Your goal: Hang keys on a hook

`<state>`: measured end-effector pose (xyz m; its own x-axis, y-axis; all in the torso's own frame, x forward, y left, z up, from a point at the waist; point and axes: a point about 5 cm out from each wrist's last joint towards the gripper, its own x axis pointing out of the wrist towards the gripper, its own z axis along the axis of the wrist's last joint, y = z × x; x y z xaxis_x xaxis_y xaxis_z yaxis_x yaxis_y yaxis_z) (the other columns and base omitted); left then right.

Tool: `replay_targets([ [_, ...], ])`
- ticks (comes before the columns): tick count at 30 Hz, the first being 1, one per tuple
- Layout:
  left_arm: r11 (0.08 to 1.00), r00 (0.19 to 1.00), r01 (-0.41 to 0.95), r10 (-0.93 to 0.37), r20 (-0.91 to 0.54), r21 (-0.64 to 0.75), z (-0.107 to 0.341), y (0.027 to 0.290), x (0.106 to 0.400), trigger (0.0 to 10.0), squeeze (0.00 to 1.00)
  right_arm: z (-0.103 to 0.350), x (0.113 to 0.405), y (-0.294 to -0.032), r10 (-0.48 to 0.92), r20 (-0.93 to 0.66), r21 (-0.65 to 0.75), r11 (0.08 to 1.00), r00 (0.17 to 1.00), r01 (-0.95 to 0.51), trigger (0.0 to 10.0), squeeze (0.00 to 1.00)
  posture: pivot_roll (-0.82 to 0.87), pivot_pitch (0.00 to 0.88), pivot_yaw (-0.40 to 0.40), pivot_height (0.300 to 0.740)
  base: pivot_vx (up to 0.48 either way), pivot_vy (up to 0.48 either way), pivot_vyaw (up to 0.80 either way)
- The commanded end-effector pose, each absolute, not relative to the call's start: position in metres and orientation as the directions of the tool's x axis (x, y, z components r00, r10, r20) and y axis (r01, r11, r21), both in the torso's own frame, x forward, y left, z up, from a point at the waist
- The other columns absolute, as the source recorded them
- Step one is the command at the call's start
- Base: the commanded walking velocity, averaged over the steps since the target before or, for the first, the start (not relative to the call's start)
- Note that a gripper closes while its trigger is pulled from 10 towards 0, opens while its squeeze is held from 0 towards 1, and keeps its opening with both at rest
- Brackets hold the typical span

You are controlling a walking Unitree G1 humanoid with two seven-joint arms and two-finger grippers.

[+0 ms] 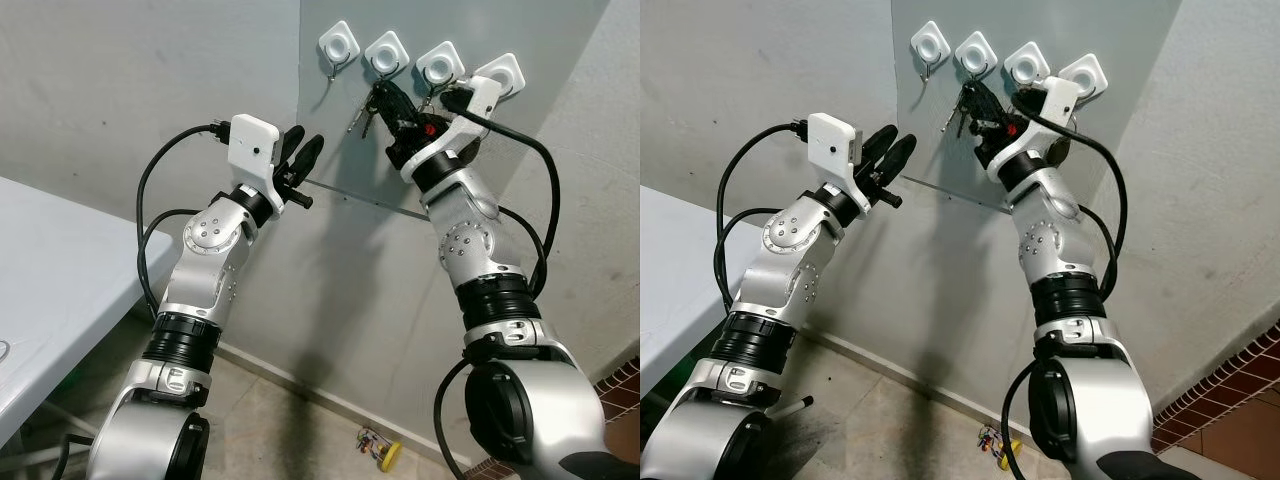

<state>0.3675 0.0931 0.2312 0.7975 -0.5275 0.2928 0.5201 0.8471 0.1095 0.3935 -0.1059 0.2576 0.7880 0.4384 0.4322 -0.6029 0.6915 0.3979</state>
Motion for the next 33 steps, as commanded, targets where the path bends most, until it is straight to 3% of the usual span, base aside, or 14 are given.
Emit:
replay_targets([
  [1,0.836,0.782,0.529,-0.546,0.299,0.144,0.237,0.090,0.367,10.0,0.00,0.257,0.392,-0.107,0.439,0.432,0.430,0.667,0.788,-0.608,10.0,0.00,-0.07,0.000,-0.037,0.740,0.000,0.000,0.00],
  [8,0.837,0.783,0.529,-0.546,0.298,0.143,0.236,0.090,0.366,10.0,0.00,0.257,0.388,-0.107,0.454,0.454,0.471,0.608,0.767,-0.639,10.0,0.00,-0.07,0.000,-0.038,0.740,0.000,0.000,0.00],
  [16,0.838,0.786,0.526,-0.543,0.296,0.142,0.235,0.090,0.366,10.0,0.00,0.257,0.387,-0.107,0.454,0.457,0.469,0.608,0.765,-0.641,10.0,0.00,-0.06,0.000,-0.039,0.740,0.000,0.000,0.00],
  [17,0.842,0.790,0.520,-0.538,0.295,0.143,0.234,0.090,0.366,10.0,0.00,0.256,0.386,-0.107,0.452,0.459,0.453,0.622,0.765,-0.639,10.0,1.00,-0.06,0.000,-0.041,0.740,0.000,0.000,0.00],
  [33,0.917,0.885,0.392,-0.396,0.244,0.068,0.196,0.101,0.359,10.0,0.00,0.205,0.371,-0.112,0.426,0.353,0.399,0.737,0.833,-0.546,10.0,1.00,-0.05,0.020,-0.043,0.740,0.000,0.000,0.00],
])
